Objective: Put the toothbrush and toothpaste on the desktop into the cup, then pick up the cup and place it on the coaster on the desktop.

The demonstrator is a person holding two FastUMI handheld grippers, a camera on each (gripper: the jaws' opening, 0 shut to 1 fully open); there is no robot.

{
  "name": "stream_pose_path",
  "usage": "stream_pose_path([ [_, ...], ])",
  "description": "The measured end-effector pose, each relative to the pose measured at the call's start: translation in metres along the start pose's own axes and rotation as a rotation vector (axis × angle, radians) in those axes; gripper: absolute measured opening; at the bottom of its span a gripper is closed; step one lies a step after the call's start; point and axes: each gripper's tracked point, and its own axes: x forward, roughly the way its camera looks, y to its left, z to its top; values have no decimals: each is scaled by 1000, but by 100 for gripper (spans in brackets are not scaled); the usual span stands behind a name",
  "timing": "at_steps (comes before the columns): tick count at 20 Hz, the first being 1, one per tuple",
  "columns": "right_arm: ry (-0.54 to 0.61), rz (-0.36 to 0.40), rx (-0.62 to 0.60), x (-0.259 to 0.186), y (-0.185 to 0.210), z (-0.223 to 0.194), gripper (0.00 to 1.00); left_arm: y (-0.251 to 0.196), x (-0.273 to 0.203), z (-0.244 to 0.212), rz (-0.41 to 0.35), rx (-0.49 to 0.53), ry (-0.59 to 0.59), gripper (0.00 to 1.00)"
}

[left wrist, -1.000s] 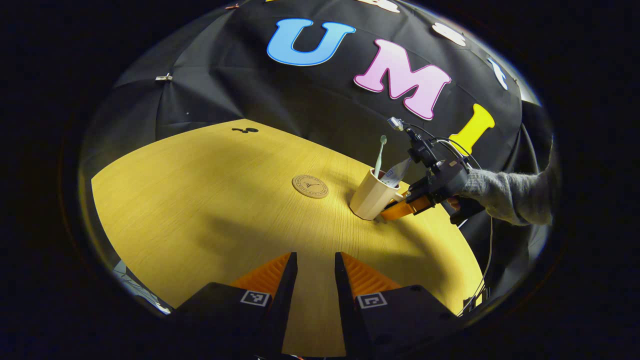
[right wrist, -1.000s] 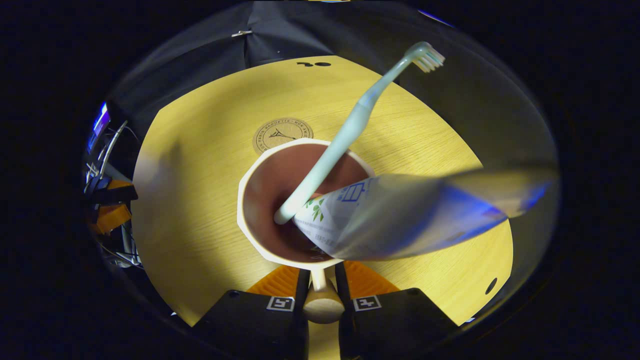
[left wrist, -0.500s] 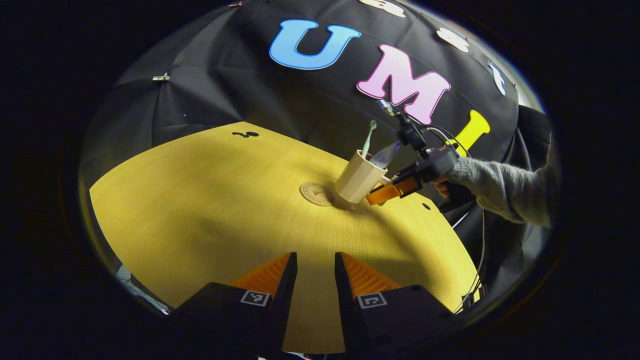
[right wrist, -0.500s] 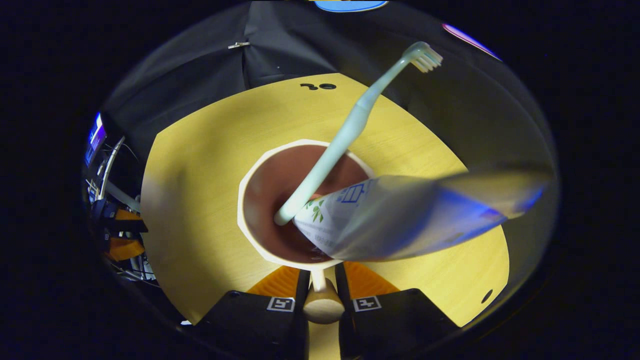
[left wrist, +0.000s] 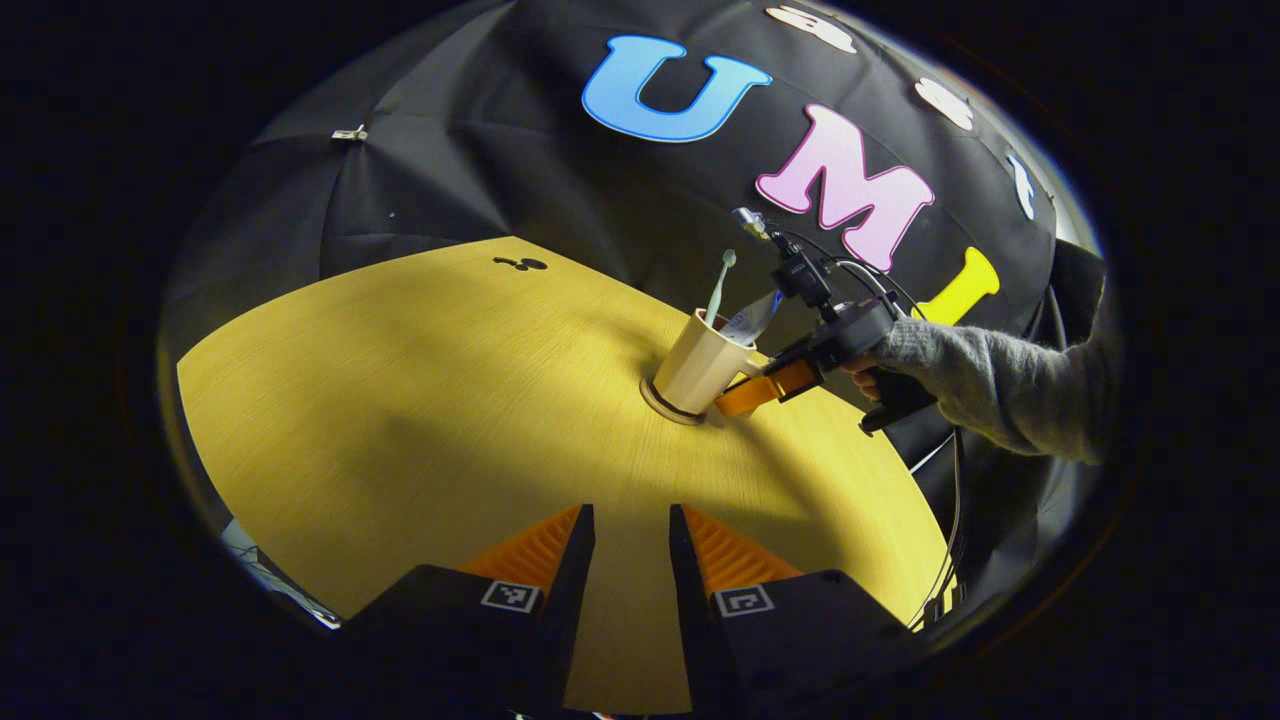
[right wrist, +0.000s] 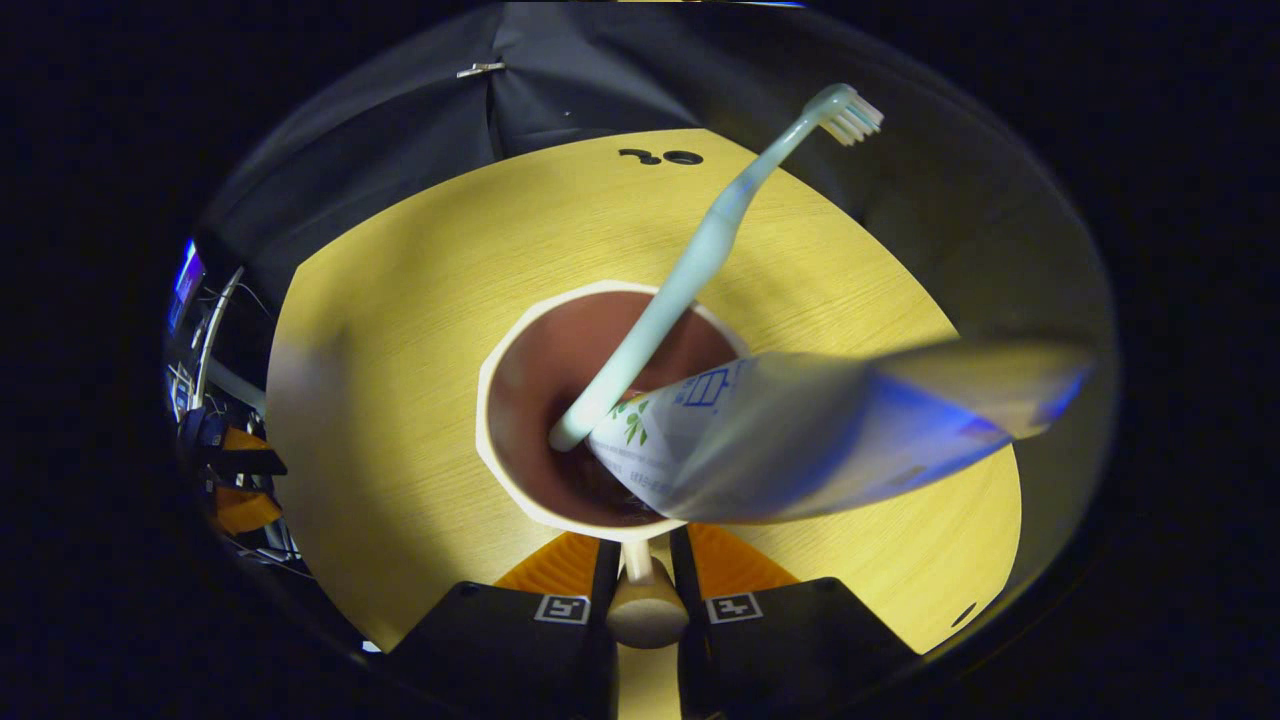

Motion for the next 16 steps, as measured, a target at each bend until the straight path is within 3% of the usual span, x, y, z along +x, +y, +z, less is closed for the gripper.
stream_pose_path([
  [1,15,2,-2,4,1,0,27,3,1,0,1,-2,1,49],
  [2,22,6,2,5,1,-1,27,6,2,0,1,-3,2,39],
  [4,25,11,14,6,0,0,27,10,3,2,1,-9,6,39],
  [5,26,11,14,6,-1,-1,32,11,4,2,1,-13,8,59],
  [6,26,11,14,6,-1,0,28,12,4,4,0,-15,10,49],
  [7,25,12,15,6,-1,0,22,13,5,3,-1,-17,12,49],
  [8,23,11,12,7,-1,-1,29,14,6,5,-6,-18,15,59],
  [9,23,15,10,6,0,-2,30,13,5,6,-10,-12,19,49],
  [11,8,6,4,0,0,-1,33,13,5,10,-14,-2,19,49],
  [12,4,1,1,-4,0,-1,28,13,4,11,-14,1,21,49],
  [14,-14,-3,13,-13,-1,-1,46,12,4,14,-15,8,22,49],
  [15,-24,-1,25,-18,-3,-1,45,11,3,16,-17,12,22,49],
  [16,-37,-3,39,-23,-6,-1,52,10,3,17,-19,18,23,49],
])
